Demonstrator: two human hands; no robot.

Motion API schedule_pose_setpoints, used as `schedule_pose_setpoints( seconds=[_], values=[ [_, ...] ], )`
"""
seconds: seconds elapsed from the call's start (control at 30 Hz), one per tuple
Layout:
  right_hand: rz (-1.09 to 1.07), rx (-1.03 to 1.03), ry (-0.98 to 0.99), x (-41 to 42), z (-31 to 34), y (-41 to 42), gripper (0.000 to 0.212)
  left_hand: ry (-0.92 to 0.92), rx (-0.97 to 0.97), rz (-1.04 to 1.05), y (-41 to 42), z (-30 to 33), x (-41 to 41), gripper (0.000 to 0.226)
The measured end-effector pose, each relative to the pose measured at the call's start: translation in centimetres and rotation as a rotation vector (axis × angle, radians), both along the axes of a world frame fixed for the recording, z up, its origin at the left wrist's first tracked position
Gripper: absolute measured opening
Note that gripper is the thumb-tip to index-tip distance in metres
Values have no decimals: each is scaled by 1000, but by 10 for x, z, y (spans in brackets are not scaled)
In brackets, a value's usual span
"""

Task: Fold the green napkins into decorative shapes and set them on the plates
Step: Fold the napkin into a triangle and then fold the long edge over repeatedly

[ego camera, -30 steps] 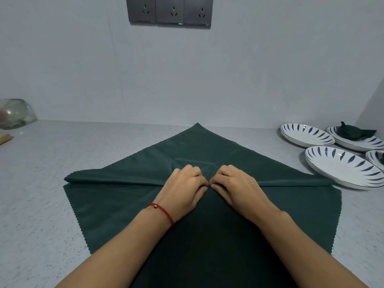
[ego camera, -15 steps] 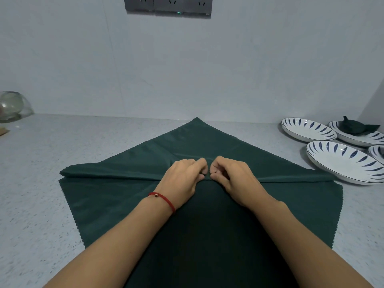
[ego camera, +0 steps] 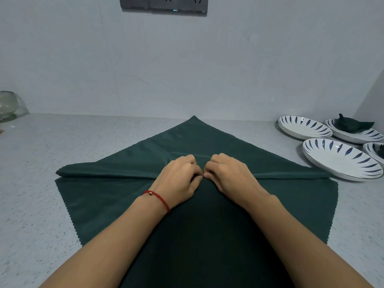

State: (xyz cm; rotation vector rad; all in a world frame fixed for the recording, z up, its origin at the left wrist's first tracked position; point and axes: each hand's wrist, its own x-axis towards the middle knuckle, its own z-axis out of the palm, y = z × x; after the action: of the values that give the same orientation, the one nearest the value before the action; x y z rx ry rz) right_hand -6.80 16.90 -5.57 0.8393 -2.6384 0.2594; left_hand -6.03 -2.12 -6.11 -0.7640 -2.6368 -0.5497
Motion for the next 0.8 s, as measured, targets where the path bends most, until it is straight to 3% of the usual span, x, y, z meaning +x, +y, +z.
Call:
schedule_pose_setpoints(
  seconds=[0.33,0.5,0.63,0.8],
  values=[
    [-14,-117,-370,-22,9,3,22,-8,-32,108,6,-1,-3,13],
    [13,-323,-341,-19,4,8,15,-66,-126,140,10,1,-10,17],
    [50,-205,-147,-13,2,4,11,-172,-107,181,15,5,-12,14],
    [11,-137,-172,-12,0,-2,15,-177,2,193,11,6,-12,10]
  ],
)
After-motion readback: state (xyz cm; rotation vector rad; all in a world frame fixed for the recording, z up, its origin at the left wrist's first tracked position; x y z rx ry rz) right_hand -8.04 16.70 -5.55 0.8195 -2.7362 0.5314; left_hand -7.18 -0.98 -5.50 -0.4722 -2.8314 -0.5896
